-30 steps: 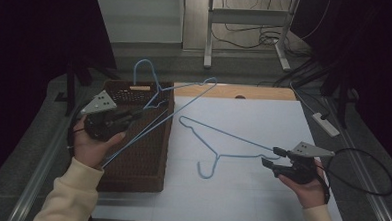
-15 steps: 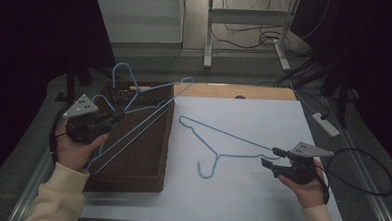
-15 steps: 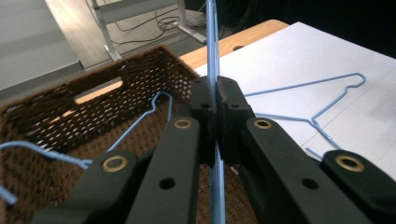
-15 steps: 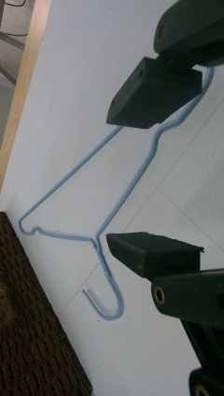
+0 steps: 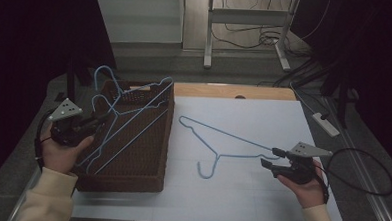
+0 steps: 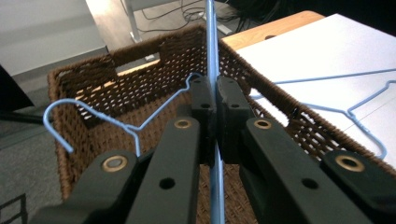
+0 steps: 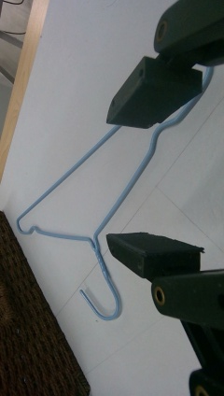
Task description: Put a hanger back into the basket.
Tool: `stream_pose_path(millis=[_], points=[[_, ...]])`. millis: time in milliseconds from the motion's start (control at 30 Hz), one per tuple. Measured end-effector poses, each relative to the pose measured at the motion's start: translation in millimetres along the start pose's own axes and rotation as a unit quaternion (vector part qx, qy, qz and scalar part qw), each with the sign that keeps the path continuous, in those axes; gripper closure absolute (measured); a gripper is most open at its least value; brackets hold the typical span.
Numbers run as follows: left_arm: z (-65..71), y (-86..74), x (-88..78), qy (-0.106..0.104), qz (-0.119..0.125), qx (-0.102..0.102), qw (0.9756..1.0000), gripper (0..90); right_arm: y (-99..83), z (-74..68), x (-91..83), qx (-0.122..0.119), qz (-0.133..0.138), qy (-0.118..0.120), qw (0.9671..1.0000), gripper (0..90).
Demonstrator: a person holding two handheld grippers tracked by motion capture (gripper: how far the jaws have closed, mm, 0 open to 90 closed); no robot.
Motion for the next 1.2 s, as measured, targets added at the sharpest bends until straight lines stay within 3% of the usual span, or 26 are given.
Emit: stream_pose_path(millis=[433,800,1067,1200], points=[[-3.4,-12.1,16.1,0.01,-0.029,-0.001,0.9995,86.7,-0.6,-0.4,0.9,-0.001,-0.004,0.001,1.0,36.7],[-4.1,-22.1,39.3,0.009,-0.061,-0.003,0.9981,86.7,-1.0,0.3,0.8,0.0,-0.003,0.001,1.0,36.6],[-2.8,-26.7,51.9,0.009,-0.081,-0.002,0.9967,86.7,-1.3,0.7,0.6,0.0,-0.004,0.0,1.0,36.6],[-6.7,-32.1,60.4,0.01,-0.102,-0.005,0.9948,86.7,-1.6,0.8,0.3,0.0,-0.005,0.0,1.0,36.6]])
Point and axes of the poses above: each handheld gripper's, and its own axes: x roughly forward along the jaws, y roughly out of its top, z roughly to its right, the point moved 4 cm from there along x, roughly forward along the jaws, and after that the axes turned 3 degrees about -y, right-handed, at the moved point
